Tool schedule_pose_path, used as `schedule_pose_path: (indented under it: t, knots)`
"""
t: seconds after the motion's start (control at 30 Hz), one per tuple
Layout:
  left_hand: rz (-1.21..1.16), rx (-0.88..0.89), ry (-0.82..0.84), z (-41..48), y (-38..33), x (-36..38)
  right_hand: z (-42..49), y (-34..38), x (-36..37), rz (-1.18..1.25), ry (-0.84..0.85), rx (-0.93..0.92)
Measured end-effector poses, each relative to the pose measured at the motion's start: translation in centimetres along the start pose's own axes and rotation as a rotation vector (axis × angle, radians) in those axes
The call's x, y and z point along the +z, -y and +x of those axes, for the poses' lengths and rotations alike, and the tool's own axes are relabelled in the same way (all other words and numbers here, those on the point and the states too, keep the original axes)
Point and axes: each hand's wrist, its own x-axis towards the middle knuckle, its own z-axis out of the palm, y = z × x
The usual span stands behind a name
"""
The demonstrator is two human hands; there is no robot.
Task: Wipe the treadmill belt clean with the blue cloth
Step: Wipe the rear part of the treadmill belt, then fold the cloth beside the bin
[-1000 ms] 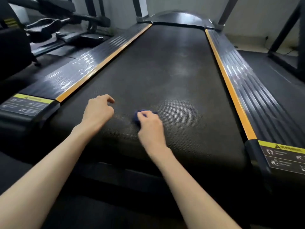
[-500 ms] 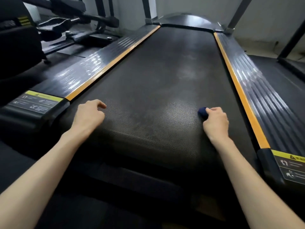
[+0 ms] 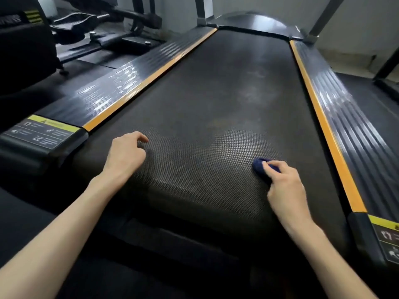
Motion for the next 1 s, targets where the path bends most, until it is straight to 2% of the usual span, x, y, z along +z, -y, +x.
schedule_pose_path:
  t: [0.07,0.13,0.23,0.33,0.37,0.4,0.5,0.53,0.6,0.67,0.7,0.8,0.87,0.9,0.93,1.0]
  knots:
    - [-0.007,-0.003,0.012,0.2,-0.1,0.3,-0.6,4.1,1.6,0.040,-0.072,-0.036]
    - [-0.010,-0.024,-0.016,0.4,-0.5,0.1,-0.6,10.3,4.0,0.092,-0.037,-0.175]
    - [-0.014,-0.005,-0.073,0.8,-1.2,-0.4,1.5,18.6,7.3,0.125,0.179,-0.405]
    - [-0.006,0.002,-0.085,1.2,-1.4,-0.9,6.1,18.6,8.3,0.076,0.308,-0.719]
    - [-0.011,-0.012,-0.082,1.4,-1.3,-1.0,8.0,16.2,8.0,0.066,0.314,-0.710]
    - [-0.020,-0.024,-0.073,1.5,-1.2,-1.1,10.2,12.7,7.6,0.068,0.278,-0.614]
    - [-0.029,-0.013,-0.027,1.9,-1.3,-0.7,15.7,0.4,5.0,-0.068,0.116,-0.157]
    - [-0.029,0.003,-0.022,1.9,-1.4,-0.5,16.6,-2.0,4.1,-0.077,0.125,-0.035]
    - [-0.033,0.042,-0.020,2.0,-1.8,0.1,17.0,-2.3,4.1,-0.095,0.123,0.069]
    - [-0.021,0.079,-0.003,2.2,-2.5,0.8,15.2,1.5,5.0,-0.086,0.100,0.046]
    - [-0.013,0.092,0.003,2.4,-2.9,1.2,13.8,4.1,5.4,-0.062,0.123,-0.029]
    - [-0.017,0.110,0.011,2.6,-4.1,2.7,7.6,10.4,6.6,0.049,0.229,-0.432]
    - [-0.015,0.142,0.034,2.6,-4.8,3.6,6.3,9.9,6.1,0.129,0.284,-0.606]
    - [-0.022,0.153,0.043,2.6,-5.0,3.8,7.3,7.8,5.5,0.132,0.275,-0.599]
    - [-0.036,0.161,0.046,2.5,-5.2,3.9,8.7,4.9,4.7,0.097,0.253,-0.512]
    - [-0.065,0.173,0.059,2.4,-5.5,4.1,12.2,-2.6,2.7,-0.063,0.169,-0.194]
